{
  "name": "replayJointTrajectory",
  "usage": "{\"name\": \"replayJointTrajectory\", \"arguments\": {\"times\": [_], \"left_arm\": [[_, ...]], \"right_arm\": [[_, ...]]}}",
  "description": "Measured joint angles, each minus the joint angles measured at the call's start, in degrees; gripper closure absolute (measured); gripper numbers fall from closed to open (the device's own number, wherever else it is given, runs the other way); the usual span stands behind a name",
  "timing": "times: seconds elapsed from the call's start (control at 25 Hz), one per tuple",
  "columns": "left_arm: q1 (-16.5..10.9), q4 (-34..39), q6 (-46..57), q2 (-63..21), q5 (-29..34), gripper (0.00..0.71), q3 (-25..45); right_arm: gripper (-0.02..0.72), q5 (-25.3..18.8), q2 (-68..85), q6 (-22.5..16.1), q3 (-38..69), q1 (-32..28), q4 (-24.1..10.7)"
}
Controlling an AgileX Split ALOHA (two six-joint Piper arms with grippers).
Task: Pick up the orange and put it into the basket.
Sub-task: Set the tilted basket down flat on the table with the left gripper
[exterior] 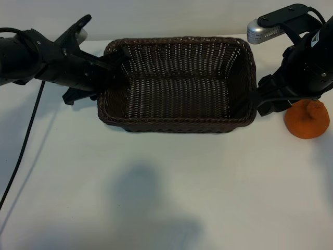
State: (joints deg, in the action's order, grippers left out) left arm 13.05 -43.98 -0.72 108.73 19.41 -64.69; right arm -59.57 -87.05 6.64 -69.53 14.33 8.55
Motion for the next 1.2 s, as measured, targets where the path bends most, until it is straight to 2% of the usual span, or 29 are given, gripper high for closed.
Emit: {"name": "replayJointTrajectory", "arguments": {"times": [1.2], "left_arm": [[0.0, 1.1, 0.1, 2.0, 1.8, 0.373, 0.0]], "right_arm": [[0.132, 0.0, 0.0, -0.1, 0.0, 0.0, 0.0]]}}
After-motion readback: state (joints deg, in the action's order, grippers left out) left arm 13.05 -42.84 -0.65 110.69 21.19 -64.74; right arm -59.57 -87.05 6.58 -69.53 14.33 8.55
